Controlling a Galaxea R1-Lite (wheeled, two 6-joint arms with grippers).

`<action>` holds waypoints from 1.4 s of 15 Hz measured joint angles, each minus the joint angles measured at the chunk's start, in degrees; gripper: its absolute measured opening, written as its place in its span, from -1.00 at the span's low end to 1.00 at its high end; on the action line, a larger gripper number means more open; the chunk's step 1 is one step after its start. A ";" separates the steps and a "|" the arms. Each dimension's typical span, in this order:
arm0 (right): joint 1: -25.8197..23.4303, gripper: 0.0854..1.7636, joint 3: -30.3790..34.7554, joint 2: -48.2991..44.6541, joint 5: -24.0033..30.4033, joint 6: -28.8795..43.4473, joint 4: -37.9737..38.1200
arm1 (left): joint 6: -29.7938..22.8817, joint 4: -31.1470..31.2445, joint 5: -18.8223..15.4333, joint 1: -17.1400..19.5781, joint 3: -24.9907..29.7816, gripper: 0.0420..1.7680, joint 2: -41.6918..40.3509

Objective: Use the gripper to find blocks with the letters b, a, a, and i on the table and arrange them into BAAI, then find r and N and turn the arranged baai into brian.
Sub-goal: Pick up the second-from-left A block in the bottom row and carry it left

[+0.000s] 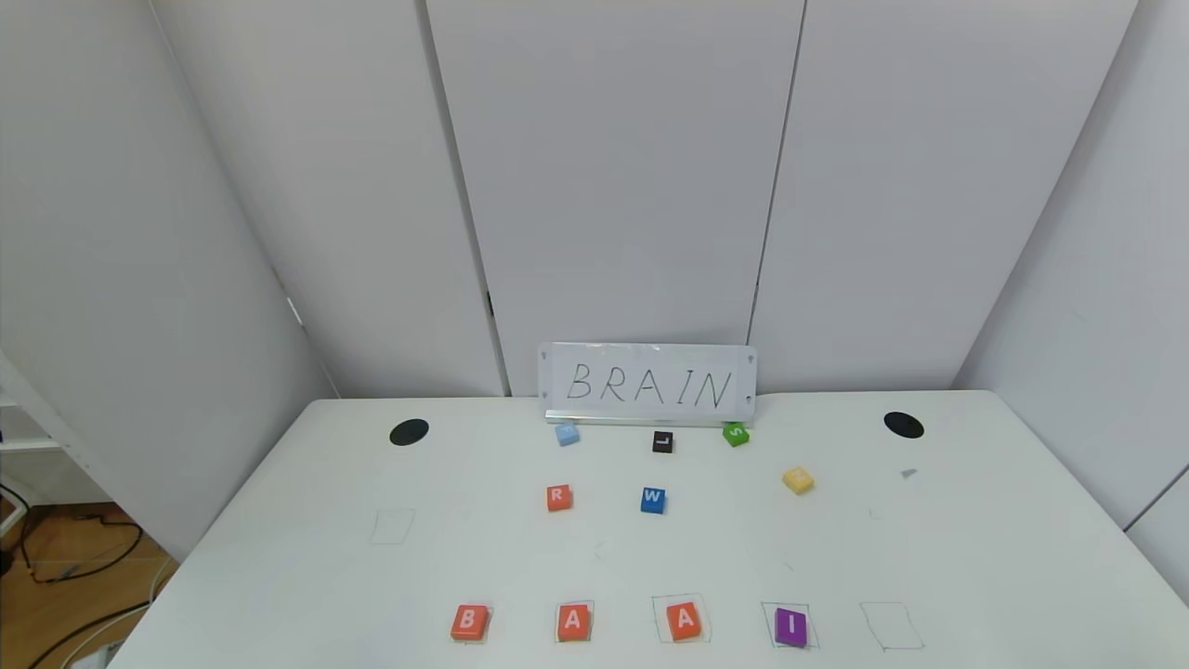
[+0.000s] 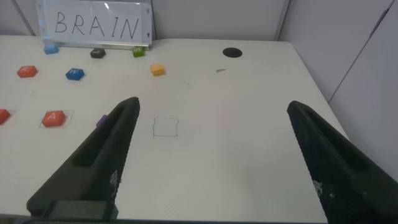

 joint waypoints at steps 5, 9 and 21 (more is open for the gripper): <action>0.00 0.94 0.00 0.00 0.02 0.00 0.00 | -0.05 -0.02 0.02 0.00 0.00 0.94 0.00; 0.00 0.94 0.00 0.00 0.02 0.00 0.00 | -0.22 -0.02 0.02 -0.02 0.00 0.94 0.00; -0.07 0.94 -0.16 0.00 -0.24 0.55 -0.22 | 0.28 0.73 -0.29 0.02 -0.55 0.94 0.00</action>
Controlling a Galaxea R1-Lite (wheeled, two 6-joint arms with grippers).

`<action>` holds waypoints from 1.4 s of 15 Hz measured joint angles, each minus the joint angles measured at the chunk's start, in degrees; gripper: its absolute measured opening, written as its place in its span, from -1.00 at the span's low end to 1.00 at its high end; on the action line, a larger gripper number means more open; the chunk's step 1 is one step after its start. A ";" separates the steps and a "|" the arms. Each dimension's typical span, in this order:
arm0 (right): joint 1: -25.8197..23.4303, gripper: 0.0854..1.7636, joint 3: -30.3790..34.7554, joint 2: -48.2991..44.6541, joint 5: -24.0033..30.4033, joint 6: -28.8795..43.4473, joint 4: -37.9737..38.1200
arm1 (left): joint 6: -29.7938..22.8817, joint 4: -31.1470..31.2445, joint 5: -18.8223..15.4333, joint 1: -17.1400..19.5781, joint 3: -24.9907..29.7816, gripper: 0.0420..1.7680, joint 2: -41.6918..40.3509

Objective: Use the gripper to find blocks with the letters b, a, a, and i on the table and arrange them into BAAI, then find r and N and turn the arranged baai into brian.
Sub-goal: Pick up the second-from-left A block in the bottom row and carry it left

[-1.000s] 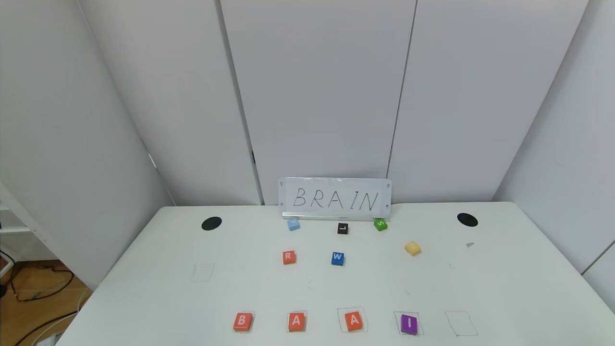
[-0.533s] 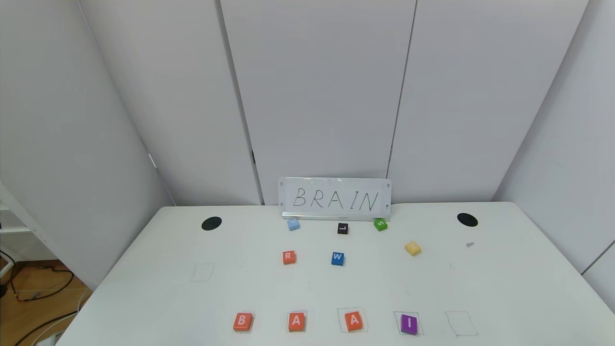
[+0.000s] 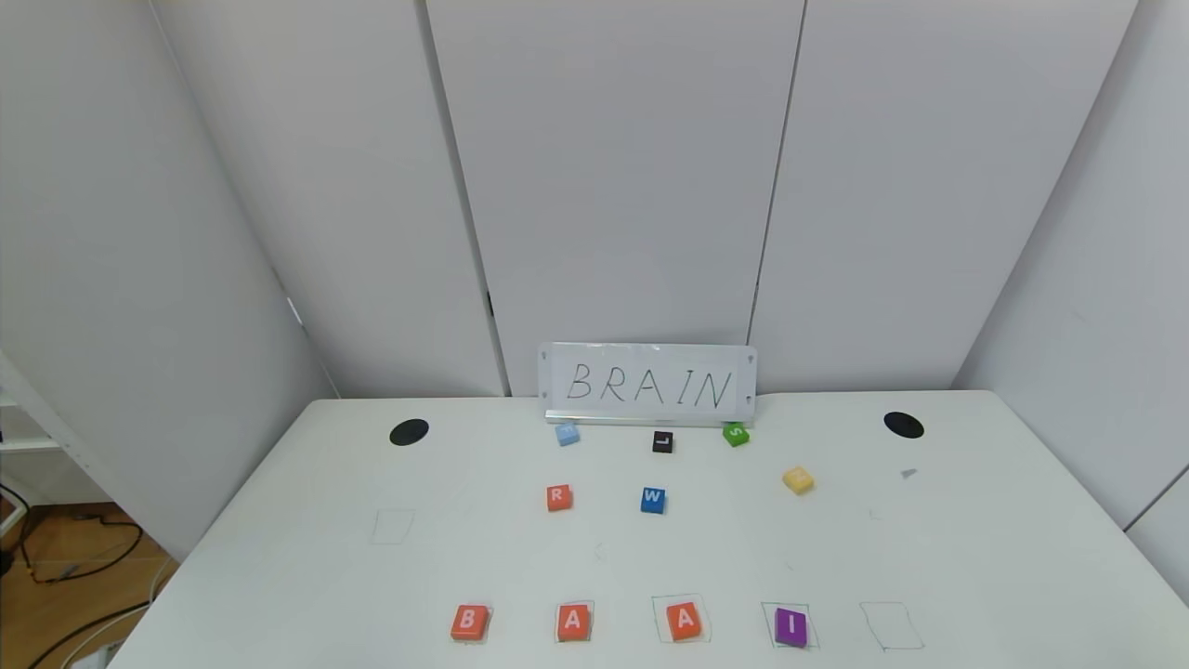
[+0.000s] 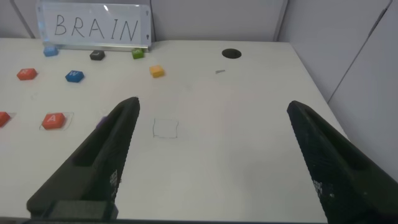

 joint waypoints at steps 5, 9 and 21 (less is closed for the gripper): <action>0.07 0.94 -10.07 4.18 0.24 0.54 1.60 | 0.00 7.53 -0.76 0.00 -9.62 0.94 0.68; 0.69 0.94 -20.10 13.76 0.21 0.60 1.66 | 0.02 10.24 -0.24 -0.20 -21.58 0.94 7.44; 0.80 0.94 -46.47 51.03 0.68 0.73 1.46 | 0.24 10.11 -0.49 -0.57 -52.18 0.94 48.53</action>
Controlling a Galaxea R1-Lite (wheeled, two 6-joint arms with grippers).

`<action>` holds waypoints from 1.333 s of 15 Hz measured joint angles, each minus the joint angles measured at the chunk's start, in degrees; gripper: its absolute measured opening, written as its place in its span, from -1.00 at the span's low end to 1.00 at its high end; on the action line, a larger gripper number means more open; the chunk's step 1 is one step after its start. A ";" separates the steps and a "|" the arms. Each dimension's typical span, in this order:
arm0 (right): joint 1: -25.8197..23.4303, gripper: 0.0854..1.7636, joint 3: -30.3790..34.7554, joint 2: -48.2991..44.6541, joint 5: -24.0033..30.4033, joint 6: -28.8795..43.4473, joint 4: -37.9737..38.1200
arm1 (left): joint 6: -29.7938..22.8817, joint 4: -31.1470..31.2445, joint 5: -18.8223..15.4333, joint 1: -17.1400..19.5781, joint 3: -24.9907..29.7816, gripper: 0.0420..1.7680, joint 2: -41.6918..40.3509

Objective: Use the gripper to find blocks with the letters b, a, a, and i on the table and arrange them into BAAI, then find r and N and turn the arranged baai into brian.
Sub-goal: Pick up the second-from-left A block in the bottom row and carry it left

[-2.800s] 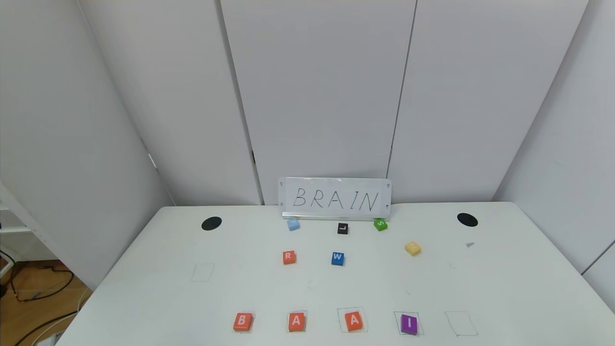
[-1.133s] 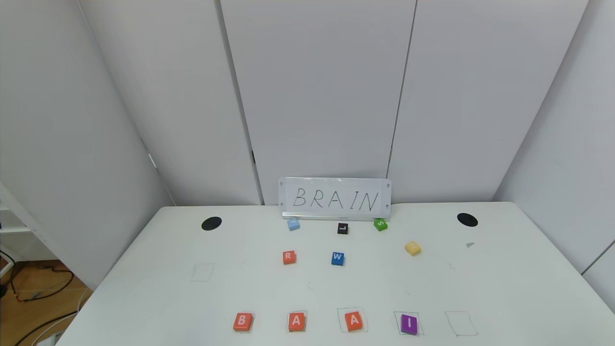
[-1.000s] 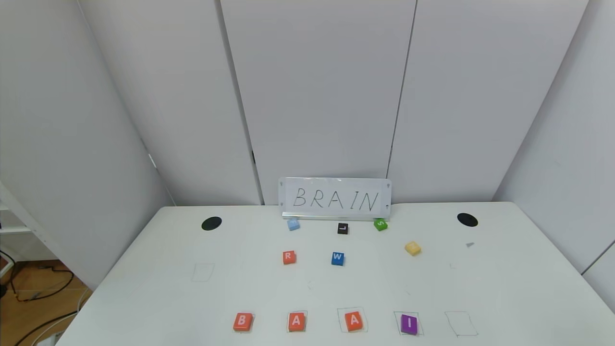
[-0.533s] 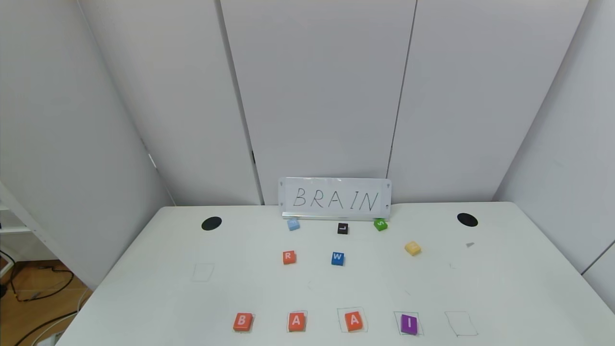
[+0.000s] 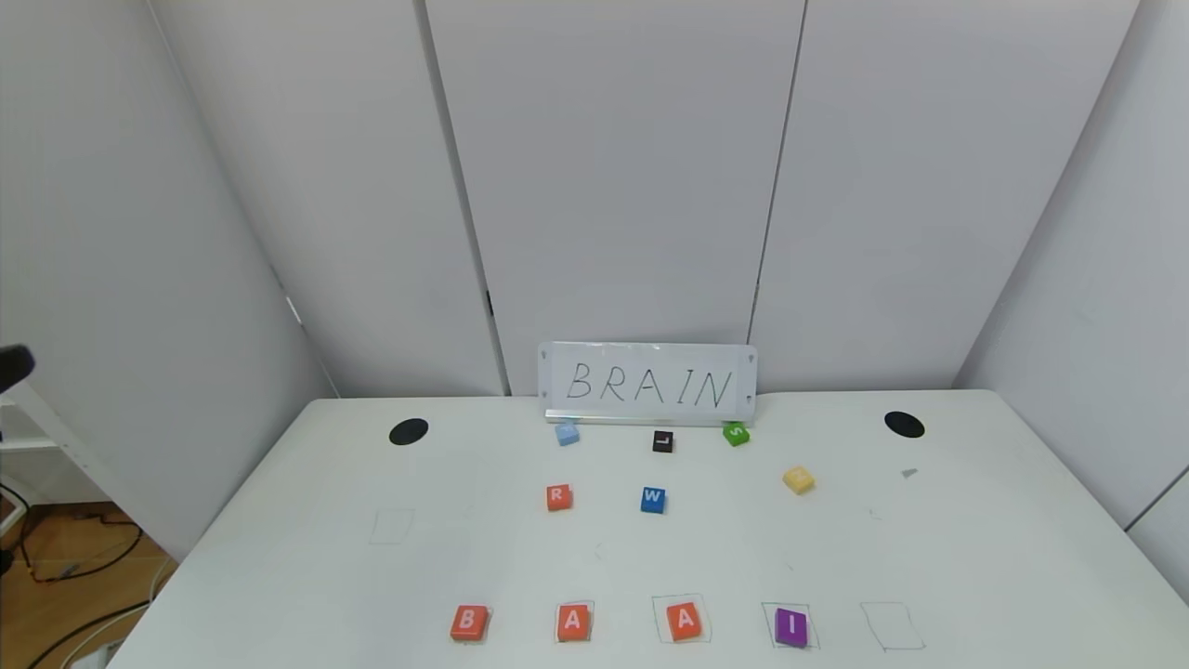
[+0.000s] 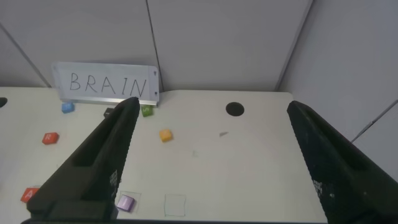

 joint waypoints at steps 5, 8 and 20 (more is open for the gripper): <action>0.15 0.94 -6.62 12.30 0.02 2.02 0.20 | -0.01 0.44 -0.13 -0.20 -8.46 0.94 14.60; 0.21 0.94 -8.72 18.77 0.05 2.44 0.07 | -0.04 0.24 -0.09 -1.05 -11.65 0.94 22.77; 2.77 0.94 -11.42 39.36 0.22 4.50 0.05 | -0.79 -0.37 -0.20 -3.43 -11.76 0.94 41.62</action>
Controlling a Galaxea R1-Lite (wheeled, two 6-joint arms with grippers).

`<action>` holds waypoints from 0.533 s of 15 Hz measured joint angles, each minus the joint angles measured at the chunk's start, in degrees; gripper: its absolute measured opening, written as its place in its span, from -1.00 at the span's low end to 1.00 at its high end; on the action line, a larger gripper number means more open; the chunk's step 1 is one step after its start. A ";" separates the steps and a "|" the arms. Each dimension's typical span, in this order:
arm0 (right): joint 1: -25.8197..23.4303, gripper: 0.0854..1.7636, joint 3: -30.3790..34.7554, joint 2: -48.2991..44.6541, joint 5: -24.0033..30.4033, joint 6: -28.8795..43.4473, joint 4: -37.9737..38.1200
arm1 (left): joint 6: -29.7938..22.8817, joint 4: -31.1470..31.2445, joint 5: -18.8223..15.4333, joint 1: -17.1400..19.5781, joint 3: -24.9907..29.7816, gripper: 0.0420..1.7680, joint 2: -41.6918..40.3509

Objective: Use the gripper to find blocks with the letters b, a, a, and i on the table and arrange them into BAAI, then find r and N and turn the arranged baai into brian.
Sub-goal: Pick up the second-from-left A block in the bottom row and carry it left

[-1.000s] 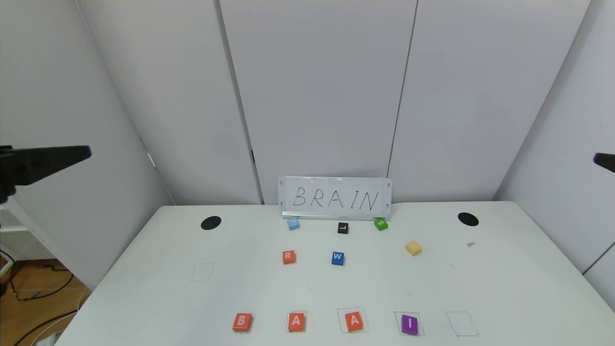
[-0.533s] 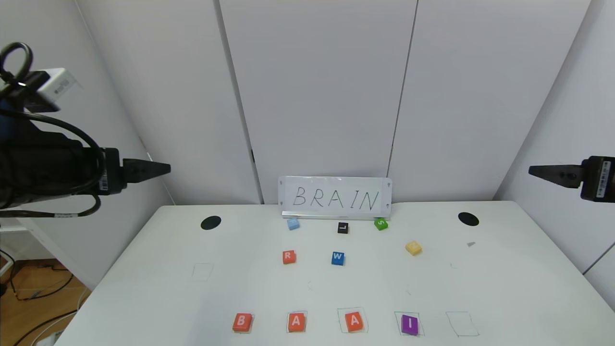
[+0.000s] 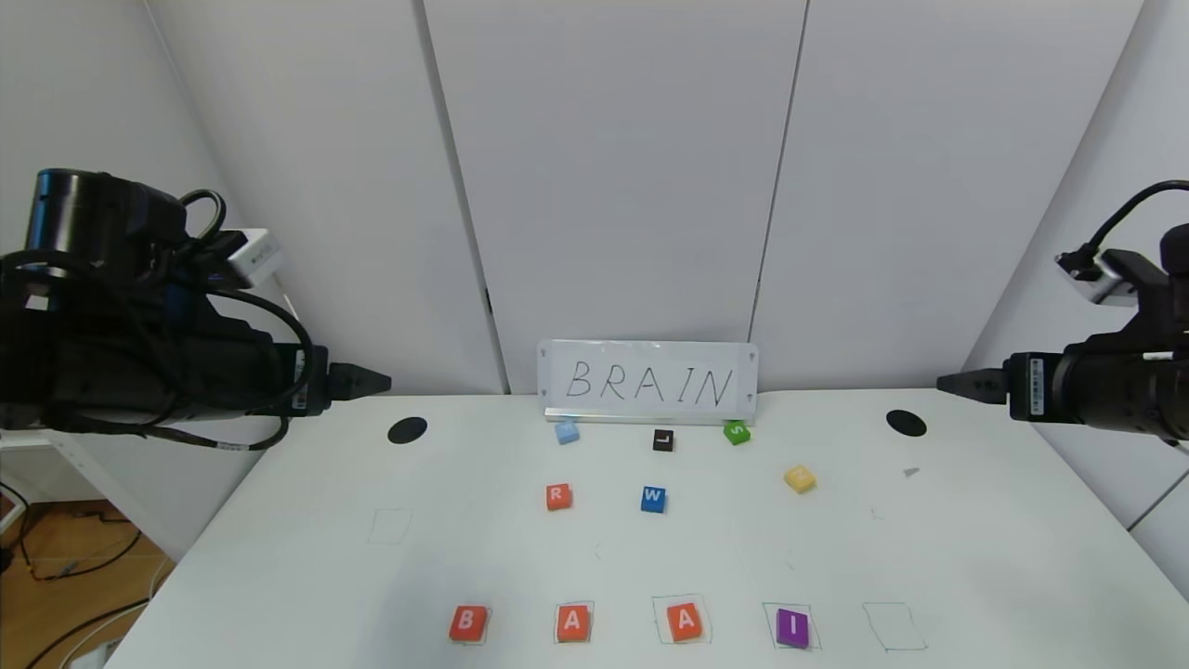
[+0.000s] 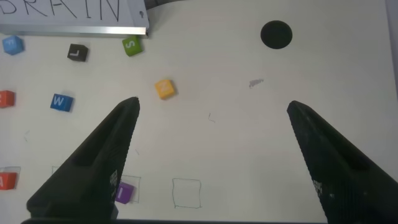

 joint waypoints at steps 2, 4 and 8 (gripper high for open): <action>1.35 0.94 0.34 1.55 -0.09 1.11 -0.20 | -0.15 -0.07 -0.02 -0.07 0.00 0.94 1.60; 2.12 0.94 0.50 2.67 -0.11 1.33 -0.24 | -0.20 -0.07 -0.07 -0.22 0.00 0.94 2.86; 2.34 0.94 0.56 3.43 -0.12 1.33 -0.20 | -0.33 0.02 0.00 -1.56 0.44 0.94 3.67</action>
